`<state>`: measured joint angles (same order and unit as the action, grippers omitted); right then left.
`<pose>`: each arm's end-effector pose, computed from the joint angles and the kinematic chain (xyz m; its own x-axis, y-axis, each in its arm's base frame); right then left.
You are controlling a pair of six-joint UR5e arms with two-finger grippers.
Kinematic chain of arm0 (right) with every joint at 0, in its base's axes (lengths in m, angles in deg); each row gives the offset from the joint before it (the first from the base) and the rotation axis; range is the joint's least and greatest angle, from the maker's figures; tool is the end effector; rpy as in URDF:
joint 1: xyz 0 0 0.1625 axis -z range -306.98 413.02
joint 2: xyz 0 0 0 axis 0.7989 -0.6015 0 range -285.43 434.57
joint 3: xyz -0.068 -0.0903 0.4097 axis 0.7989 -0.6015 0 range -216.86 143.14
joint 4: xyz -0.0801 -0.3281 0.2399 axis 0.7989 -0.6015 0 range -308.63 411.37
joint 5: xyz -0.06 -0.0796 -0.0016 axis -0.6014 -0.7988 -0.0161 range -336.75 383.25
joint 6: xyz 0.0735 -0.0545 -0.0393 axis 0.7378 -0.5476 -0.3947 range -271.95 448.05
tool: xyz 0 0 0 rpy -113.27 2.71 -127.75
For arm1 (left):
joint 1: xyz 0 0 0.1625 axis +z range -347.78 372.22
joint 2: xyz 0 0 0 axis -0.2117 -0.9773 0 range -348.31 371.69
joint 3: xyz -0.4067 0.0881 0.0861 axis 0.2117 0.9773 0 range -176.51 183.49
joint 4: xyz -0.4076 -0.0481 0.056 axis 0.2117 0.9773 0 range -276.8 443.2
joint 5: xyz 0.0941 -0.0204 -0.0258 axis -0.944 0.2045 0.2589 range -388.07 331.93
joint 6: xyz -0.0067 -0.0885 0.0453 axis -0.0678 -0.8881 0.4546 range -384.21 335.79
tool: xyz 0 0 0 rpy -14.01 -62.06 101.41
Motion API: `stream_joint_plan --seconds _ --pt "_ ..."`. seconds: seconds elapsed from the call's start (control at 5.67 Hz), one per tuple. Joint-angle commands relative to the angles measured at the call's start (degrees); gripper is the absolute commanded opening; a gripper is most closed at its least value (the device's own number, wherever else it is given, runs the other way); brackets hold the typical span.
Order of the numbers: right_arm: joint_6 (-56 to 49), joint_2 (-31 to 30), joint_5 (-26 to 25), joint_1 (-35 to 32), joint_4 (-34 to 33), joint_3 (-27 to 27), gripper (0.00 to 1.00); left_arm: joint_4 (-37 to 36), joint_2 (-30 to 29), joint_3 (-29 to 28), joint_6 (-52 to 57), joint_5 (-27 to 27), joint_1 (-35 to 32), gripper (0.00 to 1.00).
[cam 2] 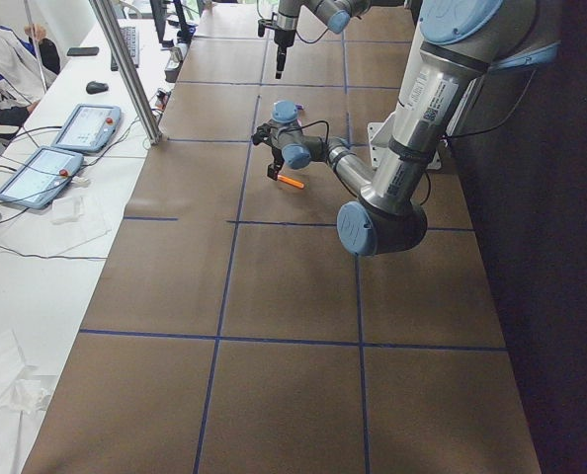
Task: Collect pens into pen holder
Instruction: 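Lower left gripper onto orange marker while right gripper moves toward purple marker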
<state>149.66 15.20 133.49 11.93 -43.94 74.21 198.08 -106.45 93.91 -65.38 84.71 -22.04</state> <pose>-0.3842 -0.4662 0.2127 0.6607 -0.0157 0.7505 -0.1294 0.9824 0.1345 0.5071 -0.4600 0.3243 0.5213 0.4847 -0.7024 -0.1981 0.8693 0.4529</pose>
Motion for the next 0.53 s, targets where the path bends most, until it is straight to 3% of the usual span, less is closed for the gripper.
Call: stream_joint_plan --seconds 0.0,0.35 --pt "-0.01 -1.19 0.76 -0.91 -0.41 0.11 1.00 -0.01 -0.16 -0.77 -0.23 -4.12 1.55 0.95" --pt "-0.09 -2.15 0.85 -1.09 -0.23 0.46 1.00 -5.25 -1.55 -0.77 0.12 -5.65 1.74 0.93"
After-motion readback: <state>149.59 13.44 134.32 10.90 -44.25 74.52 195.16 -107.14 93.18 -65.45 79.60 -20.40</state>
